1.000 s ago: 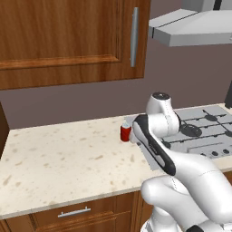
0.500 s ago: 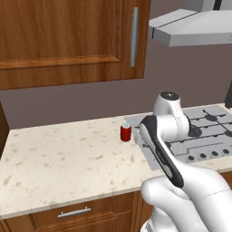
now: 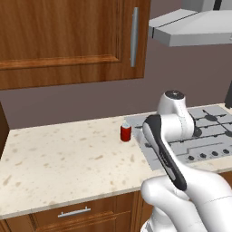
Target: Four empty soda cans are scattered around the kitchen. Gather all the cans and cluster them next to the stove for recycling.
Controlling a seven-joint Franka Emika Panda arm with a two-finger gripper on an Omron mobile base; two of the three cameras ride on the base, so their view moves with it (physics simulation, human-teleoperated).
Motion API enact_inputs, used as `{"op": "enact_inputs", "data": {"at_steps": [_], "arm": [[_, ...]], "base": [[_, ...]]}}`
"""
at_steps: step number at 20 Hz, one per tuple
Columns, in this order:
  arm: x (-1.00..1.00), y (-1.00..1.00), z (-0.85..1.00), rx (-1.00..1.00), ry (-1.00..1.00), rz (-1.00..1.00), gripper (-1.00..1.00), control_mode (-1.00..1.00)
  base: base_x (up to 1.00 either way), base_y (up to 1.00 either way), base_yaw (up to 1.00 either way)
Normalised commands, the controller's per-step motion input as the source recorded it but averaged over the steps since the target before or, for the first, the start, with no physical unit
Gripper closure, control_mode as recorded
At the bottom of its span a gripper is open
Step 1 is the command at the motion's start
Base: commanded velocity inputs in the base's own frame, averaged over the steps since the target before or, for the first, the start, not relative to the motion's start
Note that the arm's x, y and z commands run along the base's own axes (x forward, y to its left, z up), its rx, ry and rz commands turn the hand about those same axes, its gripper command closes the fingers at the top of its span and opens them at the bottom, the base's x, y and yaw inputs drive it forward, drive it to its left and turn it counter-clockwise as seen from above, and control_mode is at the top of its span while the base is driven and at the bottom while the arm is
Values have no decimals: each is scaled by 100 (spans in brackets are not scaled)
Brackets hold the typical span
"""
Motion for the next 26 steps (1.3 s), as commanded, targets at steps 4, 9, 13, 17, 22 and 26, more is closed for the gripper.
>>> {"op": "enact_inputs", "data": {"at_steps": [4, 9, 13, 17, 22, 26], "arm": [[-6, -5, 0, 1, 0, 0, -100, 100], [0, 0, 0, 0, 0, 0, -100, 100], [0, 0, 0, 0, 0, 0, -100, 100], [0, 0, 0, 0, 0, 0, -100, 100], [0, 0, 0, 0, 0, 0, -100, 100], [0, 0, 0, 0, 0, 0, -100, 100]], "base": [[-26, -12, 0], [-56, -9, 3], [-67, 0, 15], [-49, 1, 37], [-14, 0, 61], [-3, 0, 68]]}}
